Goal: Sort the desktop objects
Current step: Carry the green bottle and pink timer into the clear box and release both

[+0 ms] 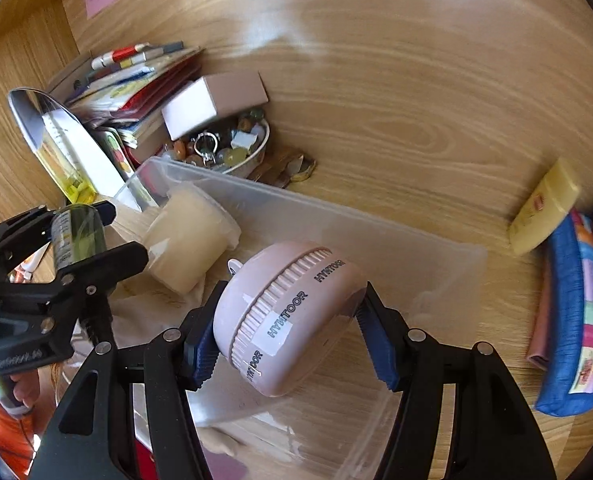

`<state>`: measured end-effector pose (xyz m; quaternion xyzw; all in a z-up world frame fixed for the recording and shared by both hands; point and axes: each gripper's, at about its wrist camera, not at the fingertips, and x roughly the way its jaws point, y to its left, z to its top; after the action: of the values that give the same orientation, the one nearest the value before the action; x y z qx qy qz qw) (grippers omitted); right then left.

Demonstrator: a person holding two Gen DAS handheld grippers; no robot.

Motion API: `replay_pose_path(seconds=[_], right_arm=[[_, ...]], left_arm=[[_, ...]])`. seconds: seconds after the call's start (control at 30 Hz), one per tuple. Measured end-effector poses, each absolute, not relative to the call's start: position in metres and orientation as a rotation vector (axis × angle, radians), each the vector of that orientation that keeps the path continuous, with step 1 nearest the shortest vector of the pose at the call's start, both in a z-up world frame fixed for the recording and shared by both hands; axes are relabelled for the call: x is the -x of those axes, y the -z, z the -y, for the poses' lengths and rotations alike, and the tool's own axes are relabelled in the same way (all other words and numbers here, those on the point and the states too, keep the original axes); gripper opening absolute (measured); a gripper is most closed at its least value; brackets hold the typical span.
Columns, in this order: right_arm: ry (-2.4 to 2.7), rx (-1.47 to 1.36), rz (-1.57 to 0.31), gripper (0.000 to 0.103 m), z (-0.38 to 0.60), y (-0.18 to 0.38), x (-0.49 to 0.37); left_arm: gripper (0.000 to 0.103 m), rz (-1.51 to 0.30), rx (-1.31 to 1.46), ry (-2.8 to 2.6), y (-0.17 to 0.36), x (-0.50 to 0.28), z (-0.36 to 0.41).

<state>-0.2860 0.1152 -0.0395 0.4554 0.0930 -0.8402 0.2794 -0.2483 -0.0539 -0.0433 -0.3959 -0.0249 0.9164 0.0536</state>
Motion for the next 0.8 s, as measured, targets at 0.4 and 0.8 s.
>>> replay_pose_path(seconds=[0.4, 0.8], right_arm=[[2.26, -1.278, -0.456, 0.058, -0.086, 0.05, 0.279], [2.304, -1.238, -0.647, 0.064, -0.075, 0.053, 0.263]], left_arm=[[0.061, 0.033, 1.23, -2.773, 0.052, 0.249, 0.049], [0.069, 0.017, 1.202, -2.785, 0.047, 0.239, 0.048]])
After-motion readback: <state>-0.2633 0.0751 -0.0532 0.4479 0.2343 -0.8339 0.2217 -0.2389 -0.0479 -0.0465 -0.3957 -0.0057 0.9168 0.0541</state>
